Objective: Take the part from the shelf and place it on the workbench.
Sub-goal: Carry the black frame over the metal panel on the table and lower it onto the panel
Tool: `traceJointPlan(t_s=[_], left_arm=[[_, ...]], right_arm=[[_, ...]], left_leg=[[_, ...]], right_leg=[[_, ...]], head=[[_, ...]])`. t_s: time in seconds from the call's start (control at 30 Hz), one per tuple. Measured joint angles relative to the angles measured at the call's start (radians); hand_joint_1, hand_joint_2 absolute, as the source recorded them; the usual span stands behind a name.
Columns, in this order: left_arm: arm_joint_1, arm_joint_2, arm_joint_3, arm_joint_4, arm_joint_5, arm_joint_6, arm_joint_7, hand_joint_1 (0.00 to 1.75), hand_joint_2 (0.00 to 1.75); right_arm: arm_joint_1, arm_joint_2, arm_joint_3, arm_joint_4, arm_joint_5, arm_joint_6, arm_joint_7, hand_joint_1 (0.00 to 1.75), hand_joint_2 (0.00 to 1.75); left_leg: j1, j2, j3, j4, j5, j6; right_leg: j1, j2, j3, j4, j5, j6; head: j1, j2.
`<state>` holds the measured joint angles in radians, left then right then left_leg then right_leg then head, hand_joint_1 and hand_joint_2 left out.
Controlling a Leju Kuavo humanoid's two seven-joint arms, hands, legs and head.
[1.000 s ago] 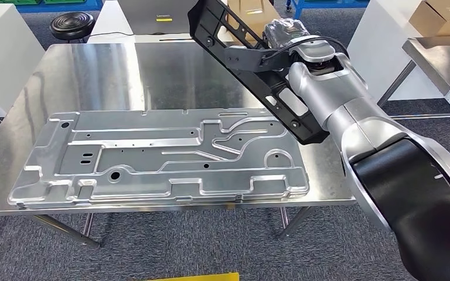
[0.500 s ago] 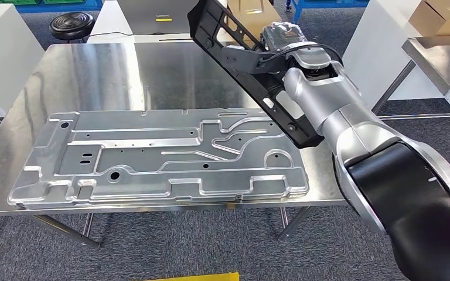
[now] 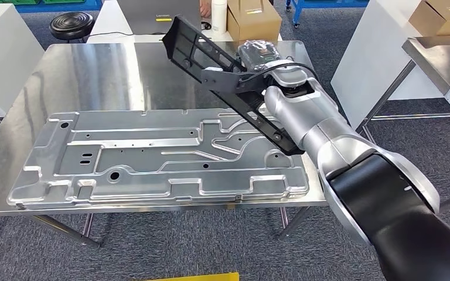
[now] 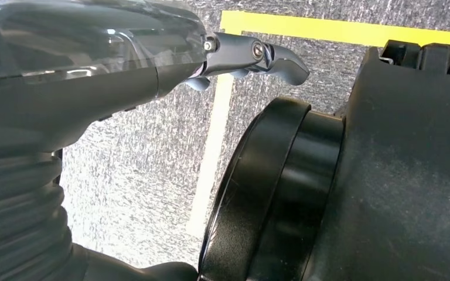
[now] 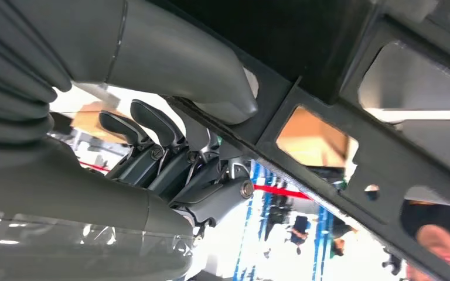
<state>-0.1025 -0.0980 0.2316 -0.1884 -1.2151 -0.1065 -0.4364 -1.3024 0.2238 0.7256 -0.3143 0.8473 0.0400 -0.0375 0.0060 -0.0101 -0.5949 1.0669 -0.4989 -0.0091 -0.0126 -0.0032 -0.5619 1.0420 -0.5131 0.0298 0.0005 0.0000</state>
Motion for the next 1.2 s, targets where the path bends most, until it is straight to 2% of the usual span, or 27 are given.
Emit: traceJointPlan(t_s=[0.2,0.5,0.97,1.2], left_arm=[[0.0,0.0,-0.001,0.0,0.005,0.001,0.0,0.0,1.75],[0.0,0.0,-0.001,0.0,0.02,0.002,0.006,0.0,1.75],[0.003,0.0,-0.003,0.0,0.03,0.015,0.004,0.0,1.75],[0.005,0.0,-0.005,0.0,0.034,0.02,-0.002,0.0,1.75]], right_arm=[[0.012,0.023,-0.01,0.0,-0.022,0.004,0.006,1.75,1.75],[0.015,0.028,-0.109,0.004,-0.13,0.035,0.051,1.75,1.75],[-0.017,0.016,-0.209,0.005,-0.18,0.042,0.097,1.75,1.75],[-0.029,0.005,-0.285,0.009,-0.272,0.05,0.135,1.75,1.75]], left_leg=[[0.0,0.0,0.0,0.0,0.0,0.0],[0.0,-0.001,-0.001,0.0,0.0,0.0],[0.0,0.0,-0.001,0.0,0.0,0.0],[0.0,0.0,-0.001,0.0,0.0,0.0]], right_leg=[[0.0,0.0,0.0,0.0,0.0,0.0],[0.0,0.0,0.0,0.0,0.0,0.0],[0.0,0.0,0.0,0.0,0.0,0.0],[0.0,0.0,-0.001,0.0,0.0,0.0]], head=[[-0.001,0.0],[0.001,0.0],[0.0,0.0],[0.0,0.0]])
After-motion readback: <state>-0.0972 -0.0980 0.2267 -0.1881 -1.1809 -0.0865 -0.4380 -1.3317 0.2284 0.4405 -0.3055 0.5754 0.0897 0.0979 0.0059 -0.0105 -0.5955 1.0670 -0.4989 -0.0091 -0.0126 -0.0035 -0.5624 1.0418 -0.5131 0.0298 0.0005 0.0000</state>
